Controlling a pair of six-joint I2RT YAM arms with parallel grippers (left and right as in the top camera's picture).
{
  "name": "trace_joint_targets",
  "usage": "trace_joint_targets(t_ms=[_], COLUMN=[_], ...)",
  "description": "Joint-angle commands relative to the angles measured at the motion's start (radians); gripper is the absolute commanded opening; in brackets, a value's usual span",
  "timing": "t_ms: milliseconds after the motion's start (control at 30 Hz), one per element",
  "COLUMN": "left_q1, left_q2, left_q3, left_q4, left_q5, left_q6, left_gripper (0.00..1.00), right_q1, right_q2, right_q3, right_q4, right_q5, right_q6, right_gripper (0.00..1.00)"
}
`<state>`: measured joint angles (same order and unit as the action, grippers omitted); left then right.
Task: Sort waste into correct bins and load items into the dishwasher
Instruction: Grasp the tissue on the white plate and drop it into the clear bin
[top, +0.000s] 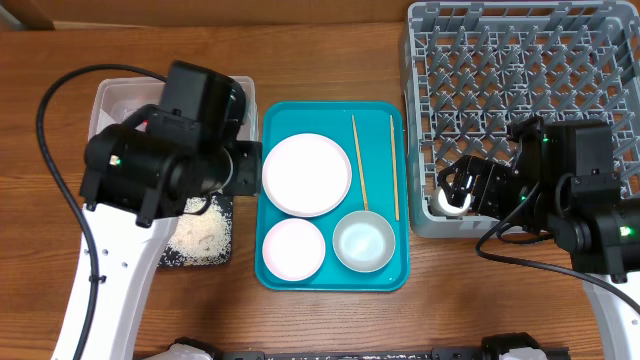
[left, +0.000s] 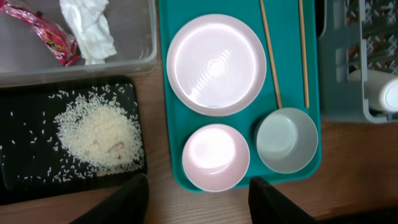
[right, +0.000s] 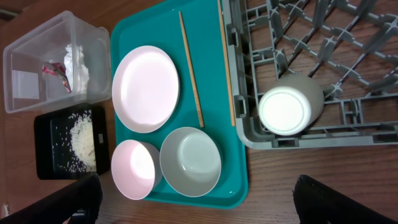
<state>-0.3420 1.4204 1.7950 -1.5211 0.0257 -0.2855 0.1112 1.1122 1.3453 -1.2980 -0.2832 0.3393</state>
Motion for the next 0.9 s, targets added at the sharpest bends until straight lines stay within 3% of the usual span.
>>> trace_joint_targets(t_ms=[0,333,633,700,733,867], left_q1=[-0.037,-0.130,-0.130,-0.130,-0.130,-0.130], left_q2=[-0.003,-0.003,-0.031,-0.041,-0.043,-0.040], left_q3=[-0.010,-0.314,-0.319,-0.319,-0.319,-0.319], left_q4=[-0.018,0.135,0.154,0.148,0.149,0.150], left_q5=[-0.008,-0.043,-0.019,0.017,0.041,0.150], left_q6=[-0.045,-0.188,-0.186,-0.187,-0.187,-0.189], left_gripper=[0.54,0.51,0.53,0.70,1.00,1.00], right_q1=[-0.001,-0.001,-0.001,-0.001,-0.001,-0.001], right_q2=[-0.001,-0.001,-0.001,-0.001,-0.001,-0.001], right_q3=[-0.003,-0.003,-0.003,-0.003,-0.003,-0.003], right_q4=[0.006,0.006,0.006,0.006,0.006,0.006], right_q5=[0.005,0.005,0.005,0.005,0.005,0.005], right_q6=[-0.006,-0.006,-0.006,-0.006,-0.006,-0.006], right_gripper=[1.00,1.00,1.00,1.00,1.00,1.00])
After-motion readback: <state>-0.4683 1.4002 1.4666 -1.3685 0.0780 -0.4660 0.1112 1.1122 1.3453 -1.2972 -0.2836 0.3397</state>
